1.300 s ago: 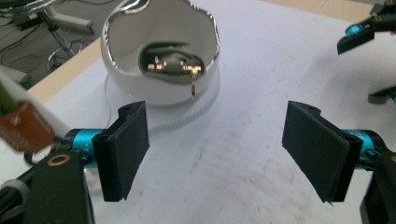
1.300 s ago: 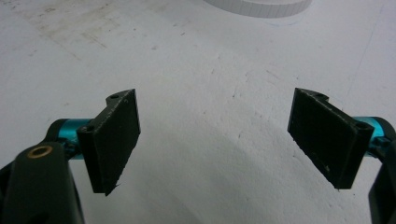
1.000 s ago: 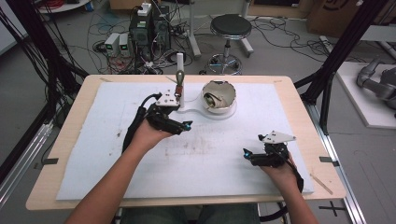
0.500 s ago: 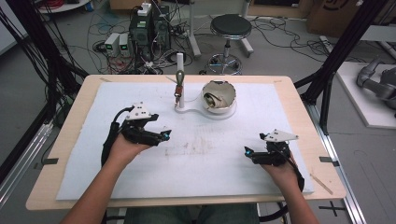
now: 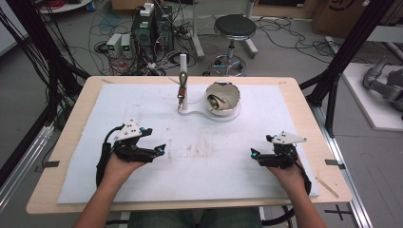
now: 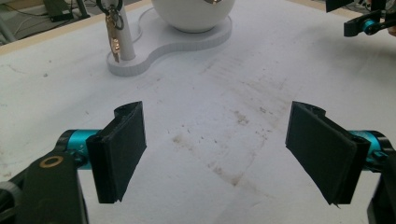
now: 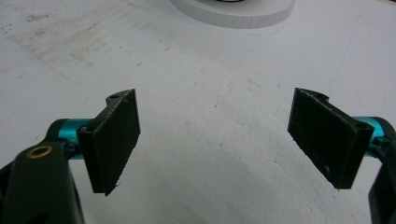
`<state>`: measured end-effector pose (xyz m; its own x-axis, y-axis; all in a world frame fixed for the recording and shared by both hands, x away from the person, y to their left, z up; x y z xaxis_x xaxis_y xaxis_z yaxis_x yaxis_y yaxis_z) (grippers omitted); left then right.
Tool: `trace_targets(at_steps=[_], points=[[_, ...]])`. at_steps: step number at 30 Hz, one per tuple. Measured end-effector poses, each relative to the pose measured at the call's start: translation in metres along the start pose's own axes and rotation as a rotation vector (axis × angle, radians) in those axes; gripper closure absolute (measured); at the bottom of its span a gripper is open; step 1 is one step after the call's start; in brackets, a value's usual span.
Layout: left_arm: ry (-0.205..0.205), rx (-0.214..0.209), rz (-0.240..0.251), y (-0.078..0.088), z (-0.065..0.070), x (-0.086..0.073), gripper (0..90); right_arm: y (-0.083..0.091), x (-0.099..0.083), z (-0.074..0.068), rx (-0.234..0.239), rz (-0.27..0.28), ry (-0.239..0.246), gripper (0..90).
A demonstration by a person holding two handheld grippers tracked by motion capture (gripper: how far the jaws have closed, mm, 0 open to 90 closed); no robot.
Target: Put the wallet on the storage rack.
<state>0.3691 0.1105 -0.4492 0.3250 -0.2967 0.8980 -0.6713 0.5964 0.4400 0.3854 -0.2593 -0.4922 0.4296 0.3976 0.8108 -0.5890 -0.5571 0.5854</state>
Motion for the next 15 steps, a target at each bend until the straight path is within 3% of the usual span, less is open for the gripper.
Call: trace_targets(at_steps=[15], points=[[0.028, 0.032, 0.023, 0.006, -0.022, -0.013, 19.6, 0.001, -0.002, 0.005, -0.013, -0.007, -0.003, 17.1]])
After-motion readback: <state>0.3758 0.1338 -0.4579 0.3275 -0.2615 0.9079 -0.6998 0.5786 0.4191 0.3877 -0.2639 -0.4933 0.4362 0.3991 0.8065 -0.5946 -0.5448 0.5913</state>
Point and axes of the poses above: each handheld gripper's, and its own axes: y roughly backward along the jaws, x roughly out of its top, z roughly to its right, the point moved 10 cm from there along -y, roughly forward along the jaws, and after that the axes turned 7 degrees about x, right-handed, at the moved point
